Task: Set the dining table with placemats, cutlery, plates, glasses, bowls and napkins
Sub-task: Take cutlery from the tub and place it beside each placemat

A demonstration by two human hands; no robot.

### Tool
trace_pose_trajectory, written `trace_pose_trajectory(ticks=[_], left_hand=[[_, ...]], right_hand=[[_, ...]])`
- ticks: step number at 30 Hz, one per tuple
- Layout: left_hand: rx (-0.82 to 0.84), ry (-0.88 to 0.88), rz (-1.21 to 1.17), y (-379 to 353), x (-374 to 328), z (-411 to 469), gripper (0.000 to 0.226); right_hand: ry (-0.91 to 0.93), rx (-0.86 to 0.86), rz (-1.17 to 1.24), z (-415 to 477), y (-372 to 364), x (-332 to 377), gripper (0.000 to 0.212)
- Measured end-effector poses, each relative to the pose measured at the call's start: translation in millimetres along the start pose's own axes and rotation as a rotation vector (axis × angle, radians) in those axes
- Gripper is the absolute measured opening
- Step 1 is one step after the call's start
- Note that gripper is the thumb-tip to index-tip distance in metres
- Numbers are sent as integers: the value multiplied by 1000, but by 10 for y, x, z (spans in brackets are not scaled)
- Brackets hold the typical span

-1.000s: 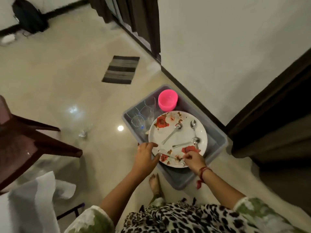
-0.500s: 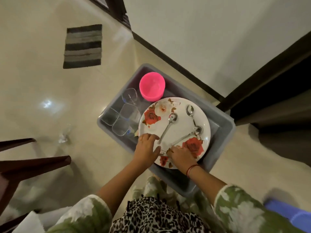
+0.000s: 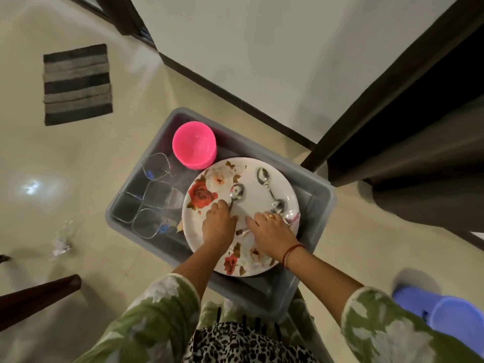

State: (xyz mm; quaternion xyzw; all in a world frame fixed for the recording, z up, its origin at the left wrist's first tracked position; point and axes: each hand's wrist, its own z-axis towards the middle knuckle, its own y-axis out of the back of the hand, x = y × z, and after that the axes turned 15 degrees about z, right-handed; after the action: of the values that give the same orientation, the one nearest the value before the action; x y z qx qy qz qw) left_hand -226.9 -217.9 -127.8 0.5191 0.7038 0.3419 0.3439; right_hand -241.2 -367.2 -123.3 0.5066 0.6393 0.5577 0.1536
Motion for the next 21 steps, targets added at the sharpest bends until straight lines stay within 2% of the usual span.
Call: trace_pose_trajectory(ticks=[6,9,12,14,16,19,21], left_hand=[[29,-8,14,-117,-111,44,19],[44,51,-238,-49,-107,1,9],[-47,18,-356,112,-157,-15,8],[-183,-105,-217,237,-212,60,12],[-231,-335,21,342,-325,195,17],[-172,-648,320,412,-580,414,28],[-119,-632,408,383,-761,466,26]], right_hand=[[122,117,-235,57,-75,-187,19],[183,174,-337,62,-109,-225,19],[222,202,-356,21,-22,-246,24],[259,188,-313,-14,8,-288,27],[282,167,-252,-86,49,-326,30],[356,292,-252,-240,-19,-355,37],[309,330,-315,-330,-54,-343,43]])
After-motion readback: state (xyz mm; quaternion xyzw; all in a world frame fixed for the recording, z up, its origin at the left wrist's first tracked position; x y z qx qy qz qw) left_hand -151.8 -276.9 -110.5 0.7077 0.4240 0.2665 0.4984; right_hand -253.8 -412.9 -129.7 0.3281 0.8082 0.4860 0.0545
